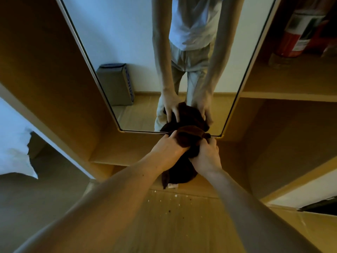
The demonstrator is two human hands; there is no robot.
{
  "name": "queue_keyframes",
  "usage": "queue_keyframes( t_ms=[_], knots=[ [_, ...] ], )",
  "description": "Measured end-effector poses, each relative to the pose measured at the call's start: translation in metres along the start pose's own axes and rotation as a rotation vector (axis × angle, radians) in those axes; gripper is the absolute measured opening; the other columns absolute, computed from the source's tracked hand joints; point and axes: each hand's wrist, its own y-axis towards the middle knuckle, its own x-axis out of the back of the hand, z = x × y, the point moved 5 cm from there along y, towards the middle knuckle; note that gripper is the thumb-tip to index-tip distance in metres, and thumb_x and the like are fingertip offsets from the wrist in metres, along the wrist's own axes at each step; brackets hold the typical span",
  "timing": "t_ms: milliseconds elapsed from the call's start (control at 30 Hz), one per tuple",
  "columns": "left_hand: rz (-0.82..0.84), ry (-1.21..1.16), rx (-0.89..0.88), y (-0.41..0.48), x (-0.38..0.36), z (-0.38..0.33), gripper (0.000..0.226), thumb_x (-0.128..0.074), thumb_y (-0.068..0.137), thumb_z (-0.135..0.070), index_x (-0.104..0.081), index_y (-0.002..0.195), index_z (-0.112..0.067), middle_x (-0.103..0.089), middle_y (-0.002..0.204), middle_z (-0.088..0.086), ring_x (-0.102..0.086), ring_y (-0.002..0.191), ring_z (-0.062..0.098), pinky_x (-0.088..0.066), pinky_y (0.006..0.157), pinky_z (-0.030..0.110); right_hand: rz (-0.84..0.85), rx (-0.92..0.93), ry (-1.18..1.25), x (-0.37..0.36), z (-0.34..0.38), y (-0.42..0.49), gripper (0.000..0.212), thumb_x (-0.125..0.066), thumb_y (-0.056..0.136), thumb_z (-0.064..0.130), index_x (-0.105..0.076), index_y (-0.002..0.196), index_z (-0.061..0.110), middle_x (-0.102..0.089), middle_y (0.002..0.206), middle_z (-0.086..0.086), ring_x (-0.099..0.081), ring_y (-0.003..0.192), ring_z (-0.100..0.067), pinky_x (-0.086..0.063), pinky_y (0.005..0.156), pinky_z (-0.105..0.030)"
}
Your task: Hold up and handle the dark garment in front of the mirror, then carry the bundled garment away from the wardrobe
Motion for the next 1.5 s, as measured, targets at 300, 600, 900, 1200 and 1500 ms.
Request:
queue_keyframes(
  t_ms=[300, 600, 900, 1200, 1500],
  knots=[
    [-0.043, -0.035, 0.026, -0.021, 0.056, -0.013, 0.058, -0.058, 0.089, -0.016, -0.038, 0.141, -0.031, -0.042, 0.142, 0.004, -0.03, 0.136, 0.025, -0.038, 0.107, 0.039, -0.008, 0.09, -0.056, 0.053, 0.034, -0.033, 0.037, -0.059, 0.086, 0.013, -0.051, 0.122, 0.015, -0.036, 0.131, -0.009, -0.035, 0.12, -0.031, -0.038, 0.099, -0.038],
    [-0.096, -0.062, 0.079, -0.066, 0.149, -0.019, 0.054, -0.052, 0.094, -0.021, -0.034, 0.142, -0.037, -0.034, 0.147, 0.003, -0.027, 0.136, 0.022, -0.031, 0.109, 0.033, -0.077, 0.216, -0.076, 0.118, 0.104, -0.087, 0.033, -0.059, 0.088, 0.015, -0.054, 0.12, 0.015, -0.038, 0.13, -0.005, -0.039, 0.118, -0.027, -0.041, 0.099, -0.036],
    [-0.183, -0.029, 0.088, -0.142, 0.264, -0.018, 0.053, -0.05, 0.095, -0.022, -0.033, 0.143, -0.036, -0.033, 0.146, 0.003, -0.032, 0.131, 0.022, -0.033, 0.106, 0.031, -0.186, 0.28, -0.135, 0.173, 0.204, -0.166, 0.037, -0.058, 0.088, 0.017, -0.051, 0.124, 0.016, -0.036, 0.128, -0.005, -0.038, 0.121, -0.028, -0.042, 0.102, -0.037],
    [-0.297, 0.008, 0.062, -0.239, 0.366, -0.012, 0.049, -0.049, 0.096, -0.025, -0.034, 0.14, -0.038, -0.034, 0.142, 0.002, -0.041, 0.123, 0.021, -0.04, 0.101, 0.03, -0.29, 0.375, -0.187, 0.212, 0.302, -0.265, 0.04, -0.055, 0.089, 0.017, -0.048, 0.129, 0.015, -0.036, 0.127, -0.007, -0.038, 0.118, -0.028, -0.04, 0.1, -0.035],
    [-0.386, 0.044, 0.039, -0.299, 0.436, -0.017, 0.048, -0.047, 0.096, -0.025, -0.033, 0.14, -0.038, -0.034, 0.143, 0.003, -0.043, 0.123, 0.023, -0.038, 0.102, 0.03, -0.365, 0.409, -0.235, 0.246, 0.362, -0.332, 0.037, -0.055, 0.09, 0.016, -0.049, 0.126, 0.016, -0.035, 0.129, -0.007, -0.038, 0.115, -0.028, -0.043, 0.097, -0.035]
  ],
)
